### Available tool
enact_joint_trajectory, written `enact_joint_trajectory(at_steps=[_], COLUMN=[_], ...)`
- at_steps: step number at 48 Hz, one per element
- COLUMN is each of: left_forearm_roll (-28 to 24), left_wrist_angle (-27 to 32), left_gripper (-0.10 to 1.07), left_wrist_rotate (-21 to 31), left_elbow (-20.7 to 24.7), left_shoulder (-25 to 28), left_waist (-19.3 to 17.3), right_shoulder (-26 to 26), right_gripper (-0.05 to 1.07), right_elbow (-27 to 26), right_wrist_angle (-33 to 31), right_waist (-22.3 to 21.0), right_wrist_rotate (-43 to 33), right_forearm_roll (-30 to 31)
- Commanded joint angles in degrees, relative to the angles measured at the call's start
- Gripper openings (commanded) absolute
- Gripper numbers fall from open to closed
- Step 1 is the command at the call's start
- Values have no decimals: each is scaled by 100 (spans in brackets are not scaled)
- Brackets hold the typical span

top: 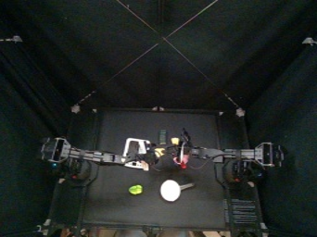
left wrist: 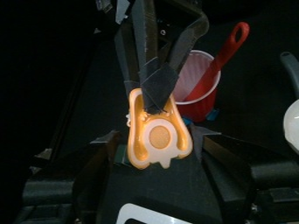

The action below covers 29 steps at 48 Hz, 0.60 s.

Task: Hand over squash half

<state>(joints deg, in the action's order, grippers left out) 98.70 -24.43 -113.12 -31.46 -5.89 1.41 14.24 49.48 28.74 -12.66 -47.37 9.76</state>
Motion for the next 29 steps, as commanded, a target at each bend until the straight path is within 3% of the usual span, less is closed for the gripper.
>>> enact_joint_trajectory(at_steps=[1, 16, 29], left_forearm_roll=[9, -114, -299], left_wrist_angle=[-9, -9, 0], left_gripper=[103, 103, 103], left_wrist_rotate=[35, 422, 791], left_elbow=[-9, -387, -853], left_shoulder=[-193, -536, -958], left_waist=[-105, -132, -132], right_shoulder=[79, 114, 290], right_gripper=[49, 49, 49], right_elbow=[-62, -35, 132], right_wrist_angle=[53, 53, 53], right_waist=[0, -9, -281], right_wrist_rotate=[9, 9, 9], right_forearm_roll=[-9, -18, -97])
